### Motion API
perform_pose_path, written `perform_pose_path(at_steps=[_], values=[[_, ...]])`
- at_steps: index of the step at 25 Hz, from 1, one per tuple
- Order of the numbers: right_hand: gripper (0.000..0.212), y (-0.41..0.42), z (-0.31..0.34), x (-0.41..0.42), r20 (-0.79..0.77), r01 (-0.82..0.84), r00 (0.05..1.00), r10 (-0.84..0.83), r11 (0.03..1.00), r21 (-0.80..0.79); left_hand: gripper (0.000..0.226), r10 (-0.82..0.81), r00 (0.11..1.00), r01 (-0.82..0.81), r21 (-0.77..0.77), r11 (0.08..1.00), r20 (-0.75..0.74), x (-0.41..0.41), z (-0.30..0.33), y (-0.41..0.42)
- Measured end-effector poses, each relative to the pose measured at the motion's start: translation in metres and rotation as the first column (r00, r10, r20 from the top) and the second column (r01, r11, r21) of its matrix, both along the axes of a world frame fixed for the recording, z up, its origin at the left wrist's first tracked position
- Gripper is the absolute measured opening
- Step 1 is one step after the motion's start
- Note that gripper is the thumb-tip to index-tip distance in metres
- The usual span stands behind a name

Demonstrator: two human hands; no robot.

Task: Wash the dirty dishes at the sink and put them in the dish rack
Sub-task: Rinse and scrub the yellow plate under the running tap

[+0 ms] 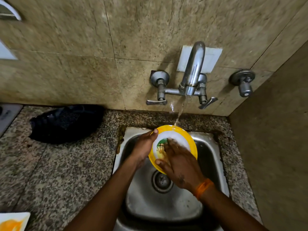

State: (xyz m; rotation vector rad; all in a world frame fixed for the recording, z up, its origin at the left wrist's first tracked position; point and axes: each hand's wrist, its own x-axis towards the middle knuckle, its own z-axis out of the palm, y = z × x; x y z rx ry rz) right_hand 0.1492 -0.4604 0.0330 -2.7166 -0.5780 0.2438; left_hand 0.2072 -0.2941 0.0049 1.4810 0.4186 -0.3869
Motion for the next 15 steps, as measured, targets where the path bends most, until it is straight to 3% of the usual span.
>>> perform_pose_path(at_steps=[1,4,5,8,12,15], values=[[0.086,0.002,0.008,-0.007,0.025,-0.001,1.0,0.0,0.998,0.064,0.032,0.004,1.0,-0.004,-0.039,0.999,-0.007,0.001,-0.001,-0.002],[0.04,-0.021,0.017,0.003,0.344,0.074,0.929,-0.135,0.98,0.185,0.032,-0.046,0.998,0.036,-0.185,0.982,-0.053,0.006,0.002,-0.015],[0.042,-0.036,0.016,0.013,0.338,0.188,0.907,-0.25,0.96,0.207,0.031,-0.076,0.996,0.066,-0.201,0.977,-0.045,0.007,0.004,-0.02],[0.056,-0.071,0.007,0.026,0.091,0.452,0.863,-0.498,0.839,0.304,0.03,-0.185,0.983,0.176,-0.212,0.961,-0.022,0.015,0.009,-0.029],[0.028,-0.085,-0.001,0.008,0.018,0.413,0.867,-0.499,0.737,0.535,0.032,-0.242,0.97,0.24,-0.121,0.963,-0.003,0.014,0.009,-0.039],[0.028,-0.083,-0.014,0.0,0.005,0.458,0.825,-0.565,0.674,0.579,0.026,-0.237,0.971,0.24,-0.079,0.967,0.042,0.004,0.009,-0.04]])
